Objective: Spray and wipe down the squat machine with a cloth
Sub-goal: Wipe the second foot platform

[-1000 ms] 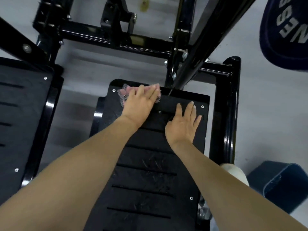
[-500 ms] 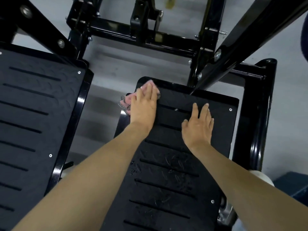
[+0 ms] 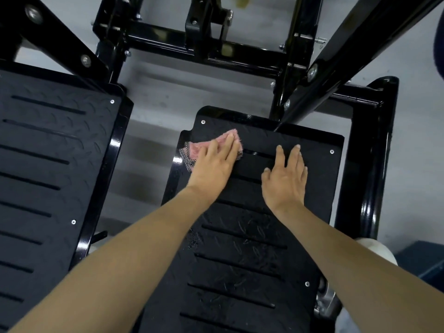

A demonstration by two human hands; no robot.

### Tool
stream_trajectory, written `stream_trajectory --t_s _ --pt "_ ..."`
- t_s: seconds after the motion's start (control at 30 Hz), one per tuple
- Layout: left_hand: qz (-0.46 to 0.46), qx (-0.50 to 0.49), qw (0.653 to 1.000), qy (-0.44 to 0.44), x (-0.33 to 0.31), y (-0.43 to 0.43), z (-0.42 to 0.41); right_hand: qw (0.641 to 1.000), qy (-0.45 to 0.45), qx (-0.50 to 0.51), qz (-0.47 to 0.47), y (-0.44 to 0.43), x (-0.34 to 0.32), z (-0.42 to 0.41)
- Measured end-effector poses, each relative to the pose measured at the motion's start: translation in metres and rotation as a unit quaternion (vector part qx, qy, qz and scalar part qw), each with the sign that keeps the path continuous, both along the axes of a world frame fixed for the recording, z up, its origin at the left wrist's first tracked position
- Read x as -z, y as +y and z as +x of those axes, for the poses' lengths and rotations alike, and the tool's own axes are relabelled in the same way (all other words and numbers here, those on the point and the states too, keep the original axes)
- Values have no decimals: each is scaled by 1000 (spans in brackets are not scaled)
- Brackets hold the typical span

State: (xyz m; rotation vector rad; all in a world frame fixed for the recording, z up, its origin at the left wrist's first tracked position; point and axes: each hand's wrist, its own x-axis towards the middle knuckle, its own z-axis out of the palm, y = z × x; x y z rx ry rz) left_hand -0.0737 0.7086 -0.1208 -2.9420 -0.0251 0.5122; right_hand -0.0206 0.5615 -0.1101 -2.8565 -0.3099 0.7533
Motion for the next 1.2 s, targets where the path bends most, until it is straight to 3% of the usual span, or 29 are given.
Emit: stream_trajectory --t_s 0.1,0.23,0.3,0.47,0.53,0.73,0.8,0.93,1.0,1.07,1.13,1.2 --pt "44 41 998 25 -3 29 0 1000 5 8 0 -8 0 -2" --pt "53 -167 984 -5 -1 30 14 1000 11 28 3 -19 0 -6" --pt "46 -184 982 -14 0 5 21 999 14 39 5 -24 -1 -8" --pt "-2 55 998 4 -3 -40 22 998 8 56 -2 -39 -2 -11" --pt "12 88 996 18 -8 -29 26 998 9 65 0 -45 -3 -11" --pt "-12 -171 985 -33 -8 -37 36 996 15 86 -1 -66 -3 -11" --pt "7 -113 993 -39 -6 -62 38 995 39 87 0 -74 -3 -9" --pt "-40 108 993 3 -3 -75 38 985 166 20 -37 -83 -2 -2" --pt "-12 144 989 14 -4 -60 44 983 183 14 -24 -87 -3 0" --pt "8 75 997 -8 -1 -51 47 985 174 21 -1 -88 -4 -1" --pt "-25 -46 998 -30 -2 -61 50 987 155 29 13 -89 -3 -3" --pt "-52 -104 993 -34 -3 -83 53 990 134 34 19 -90 -3 -3"
